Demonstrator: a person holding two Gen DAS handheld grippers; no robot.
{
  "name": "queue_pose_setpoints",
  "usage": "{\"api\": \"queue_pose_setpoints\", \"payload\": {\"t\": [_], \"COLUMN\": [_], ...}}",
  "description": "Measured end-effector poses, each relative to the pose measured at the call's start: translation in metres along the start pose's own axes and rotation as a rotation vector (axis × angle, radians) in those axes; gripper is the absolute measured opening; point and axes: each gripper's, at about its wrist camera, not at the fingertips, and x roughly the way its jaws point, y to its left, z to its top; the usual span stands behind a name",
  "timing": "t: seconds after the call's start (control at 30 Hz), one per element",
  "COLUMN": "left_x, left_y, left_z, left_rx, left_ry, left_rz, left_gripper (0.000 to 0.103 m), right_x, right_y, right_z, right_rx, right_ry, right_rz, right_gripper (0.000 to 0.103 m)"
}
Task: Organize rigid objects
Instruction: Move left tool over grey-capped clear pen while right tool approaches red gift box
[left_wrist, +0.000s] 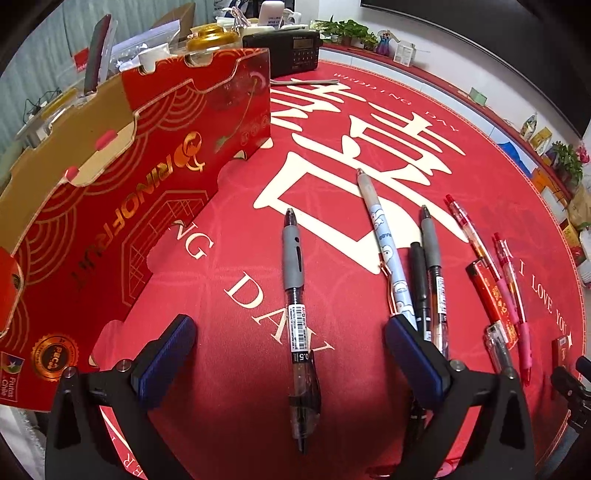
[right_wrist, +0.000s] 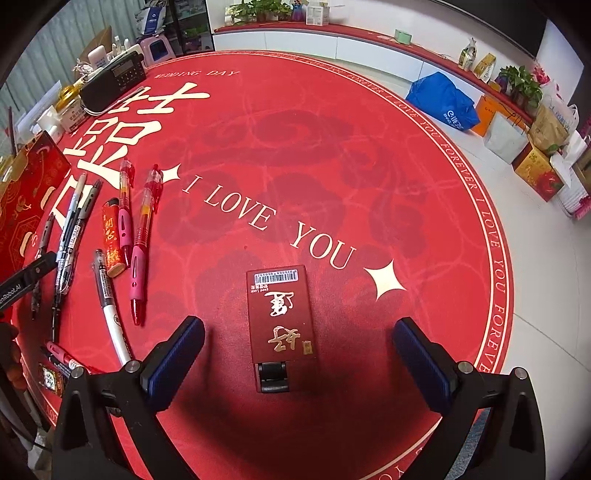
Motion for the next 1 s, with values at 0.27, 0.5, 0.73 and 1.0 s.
{"api": "queue_pose_setpoints", "payload": {"t": [0.27, 0.5, 0.73, 1.0], "left_x": [-0.005, 0.0, 0.009, 0.01], "left_y": [-0.002, -0.005, -0.003, -0.005], "left_z": [0.003, 0.004, 0.003, 0.002], "left_rx": [0.013, 0.022, 0.008, 0.015], "left_ry": [-0.022, -0.014, -0.012, -0.058], "left_rz": [0.009, 0.021, 0.017, 0.013], "left_gripper": [0.103, 0.103, 0.103, 0.103], "right_x": [0.0, 0.003, 0.011, 0.014], "right_y": [0.001, 0.001, 0.004, 0.004], "right_z": [0.001, 0.002, 0.001, -0.002], "right_rx": [-0.002, 0.0, -0.013, -0.015], "right_ry": [0.005, 0.01, 0.032, 0.023], "right_rz": [0.0, -0.001, -0.002, 0.011], "right_gripper": [0.103, 0.103, 0.103, 0.103]}}
